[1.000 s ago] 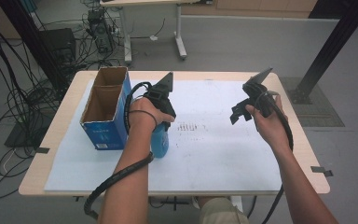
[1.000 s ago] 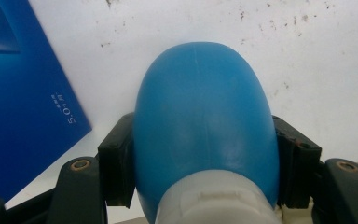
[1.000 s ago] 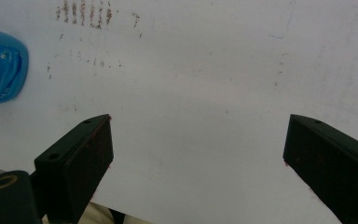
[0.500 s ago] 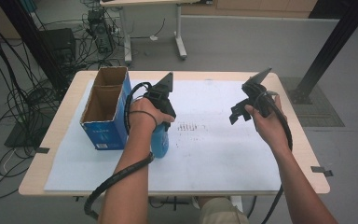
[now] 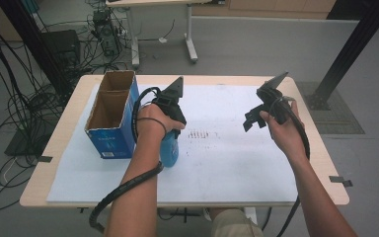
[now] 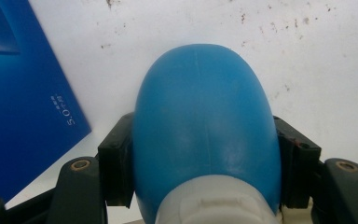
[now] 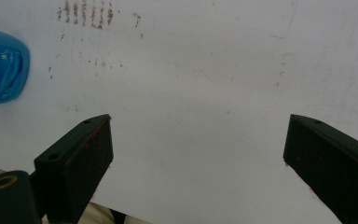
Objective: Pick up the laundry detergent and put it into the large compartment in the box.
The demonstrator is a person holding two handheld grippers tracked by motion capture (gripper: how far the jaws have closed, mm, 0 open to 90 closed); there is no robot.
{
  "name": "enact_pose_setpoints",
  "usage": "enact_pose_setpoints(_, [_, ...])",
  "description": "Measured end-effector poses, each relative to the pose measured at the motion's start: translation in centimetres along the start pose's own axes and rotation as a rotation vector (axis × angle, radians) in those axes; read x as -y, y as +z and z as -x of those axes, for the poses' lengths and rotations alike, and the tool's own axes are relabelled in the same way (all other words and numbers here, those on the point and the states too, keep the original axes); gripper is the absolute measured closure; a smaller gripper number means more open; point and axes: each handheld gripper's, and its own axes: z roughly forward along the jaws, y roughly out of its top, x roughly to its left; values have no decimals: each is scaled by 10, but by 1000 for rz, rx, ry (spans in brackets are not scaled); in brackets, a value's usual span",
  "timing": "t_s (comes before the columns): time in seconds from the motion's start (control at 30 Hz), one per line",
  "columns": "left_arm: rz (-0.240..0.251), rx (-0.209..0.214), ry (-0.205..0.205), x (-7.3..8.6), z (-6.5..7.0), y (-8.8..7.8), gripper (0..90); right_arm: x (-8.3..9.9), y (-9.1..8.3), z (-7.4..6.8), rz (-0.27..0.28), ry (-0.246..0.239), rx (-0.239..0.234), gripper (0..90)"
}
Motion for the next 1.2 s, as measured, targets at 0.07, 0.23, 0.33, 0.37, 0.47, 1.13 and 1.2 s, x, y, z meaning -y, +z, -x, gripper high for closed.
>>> enact_pose_setpoints(0.07, [0, 2, 2, 0, -1, 0, 365, 0, 0, 0, -1, 0, 0, 83])
enact_pose_setpoints(0.23, [-1, -1, 1, 0, 0, 0, 366, -1, 1, -1, -3, 1, 0, 83])
enact_pose_setpoints(0.33, [0, -1, -3, 0, 0, 0, 367, -1, 1, -1, -3, 3, 0, 83])
enact_pose_setpoints(0.37, [1, 0, -3, 0, 0, 0, 367, 0, 0, -1, -2, 3, 0, 83])
enact_pose_setpoints(0.47, [4, 1, -8, 1, -1, 0, 368, 0, 0, 0, -1, 3, 1, 83])
enact_pose_setpoints(1.13, [56, 21, -10, 12, -8, 0, 376, -1, 1, -4, 1, 3, 1, 82])
enact_pose_setpoints(1.2, [59, 26, -10, 13, -10, 0, 376, -2, 1, -5, -1, -1, 2, 83])
